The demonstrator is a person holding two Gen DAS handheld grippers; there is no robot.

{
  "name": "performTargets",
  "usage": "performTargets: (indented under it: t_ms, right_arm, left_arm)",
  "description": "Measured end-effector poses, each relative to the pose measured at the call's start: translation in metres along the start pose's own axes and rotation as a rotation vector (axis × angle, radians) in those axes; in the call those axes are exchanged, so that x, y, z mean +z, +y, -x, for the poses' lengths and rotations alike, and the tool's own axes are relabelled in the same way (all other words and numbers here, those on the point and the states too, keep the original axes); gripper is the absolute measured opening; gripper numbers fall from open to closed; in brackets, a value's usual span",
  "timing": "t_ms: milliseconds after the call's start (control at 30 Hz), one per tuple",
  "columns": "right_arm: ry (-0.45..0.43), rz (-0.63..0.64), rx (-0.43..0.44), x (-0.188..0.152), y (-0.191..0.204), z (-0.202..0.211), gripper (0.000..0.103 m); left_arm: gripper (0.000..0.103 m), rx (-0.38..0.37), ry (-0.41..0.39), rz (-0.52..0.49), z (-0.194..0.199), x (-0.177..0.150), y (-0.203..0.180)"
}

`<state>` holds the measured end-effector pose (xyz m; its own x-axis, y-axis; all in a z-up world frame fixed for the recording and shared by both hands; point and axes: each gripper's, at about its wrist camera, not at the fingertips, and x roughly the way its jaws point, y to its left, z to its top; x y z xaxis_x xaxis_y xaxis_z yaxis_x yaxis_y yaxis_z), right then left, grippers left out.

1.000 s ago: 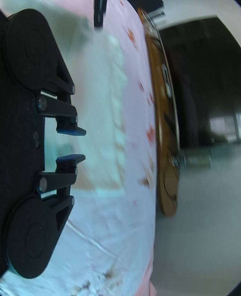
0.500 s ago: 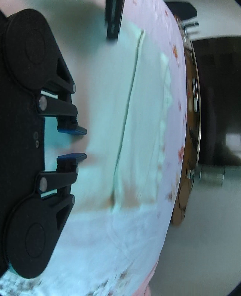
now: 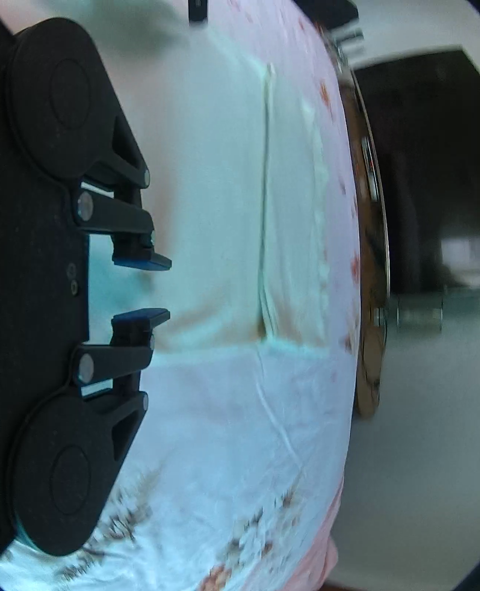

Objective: Fold small clothes

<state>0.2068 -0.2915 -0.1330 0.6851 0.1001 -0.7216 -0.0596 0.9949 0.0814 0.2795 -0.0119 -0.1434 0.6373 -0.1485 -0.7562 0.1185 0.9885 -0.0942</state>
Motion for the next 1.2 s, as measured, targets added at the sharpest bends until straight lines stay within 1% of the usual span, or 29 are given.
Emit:
performTargets:
  t_ms: [100, 167, 233, 267, 333, 400, 500, 533, 600, 700, 767, 800, 900, 967, 1033, 1067, 1100, 1167, 1200]
  right_arm:
    - [0.007, 0.056, 0.075, -0.017, 0.035, 0.011, 0.023]
    - [-0.005, 0.084, 0.089, -0.024, 0.054, 0.015, 0.023]
    - [-0.003, 0.113, 0.090, -0.031, 0.070, 0.015, 0.021]
    - [0.007, 0.122, 0.076, -0.033, 0.074, 0.013, 0.021]
    - [0.028, 0.134, 0.003, -0.041, 0.070, 0.007, 0.021]
    - [0.006, 0.115, -0.078, -0.049, 0.056, 0.011, 0.022]
    - [0.016, 0.060, -0.175, -0.055, 0.029, 0.020, 0.022]
    - [0.014, 0.043, -0.193, -0.059, 0.021, 0.022, 0.022]
    - [0.018, -0.001, -0.202, -0.062, 0.012, 0.028, 0.022]
    - [0.030, 0.024, -0.256, -0.065, 0.020, 0.033, 0.022]
    - [0.016, -0.013, -0.237, -0.069, 0.026, 0.044, 0.023]
    - [0.004, -0.018, -0.202, -0.071, 0.033, 0.051, 0.024]
    - [-0.015, 0.006, -0.122, -0.078, 0.056, 0.069, 0.023]
    - [-0.022, 0.035, -0.084, -0.082, 0.075, 0.077, 0.024]
    - [-0.014, 0.057, -0.040, -0.088, 0.093, 0.083, 0.029]
    - [-0.012, 0.060, -0.024, -0.091, 0.099, 0.086, 0.033]
    - [-0.004, 0.073, -0.001, -0.094, 0.106, 0.088, 0.035]
    - [0.004, 0.106, 0.011, -0.101, 0.116, 0.087, 0.033]
    - [0.009, 0.126, 0.007, -0.103, 0.119, 0.085, 0.032]
  left_arm:
    - [0.021, -0.027, 0.023, -0.058, -0.002, -0.018, -0.024]
    - [0.021, -0.046, 0.021, -0.082, -0.003, -0.027, -0.032]
    - [0.021, -0.026, 0.008, -0.127, -0.004, -0.035, -0.035]
    - [0.021, -0.029, -0.007, -0.138, -0.002, -0.038, -0.030]
    - [0.021, -0.010, -0.017, -0.128, 0.004, -0.042, -0.021]
    - [0.021, 0.011, -0.019, -0.094, 0.012, -0.046, -0.004]
    - [0.021, 0.031, -0.028, -0.076, 0.021, -0.056, 0.023]
    - [0.021, 0.041, -0.029, -0.076, 0.023, -0.060, 0.029]
    - [0.021, 0.057, -0.032, -0.076, 0.029, -0.065, 0.038]
    - [0.021, 0.067, -0.028, -0.043, 0.038, -0.070, 0.048]
    - [0.021, 0.060, -0.028, -0.045, 0.045, -0.074, 0.047]
    - [0.021, 0.047, -0.028, -0.054, 0.050, -0.075, 0.044]
    - [0.021, -0.012, -0.046, -0.076, 0.065, -0.081, 0.030]
    - [0.021, -0.050, -0.039, -0.089, 0.072, -0.085, 0.021]
    - [0.021, -0.091, -0.032, -0.099, 0.076, -0.091, 0.011]
    - [0.021, -0.100, -0.032, -0.118, 0.077, -0.096, 0.005]
    - [0.021, -0.103, -0.027, -0.137, 0.076, -0.100, 0.000]
    - [0.021, -0.099, -0.010, -0.150, 0.072, -0.106, -0.003]
    - [0.021, -0.084, 0.002, -0.153, 0.068, -0.110, -0.003]
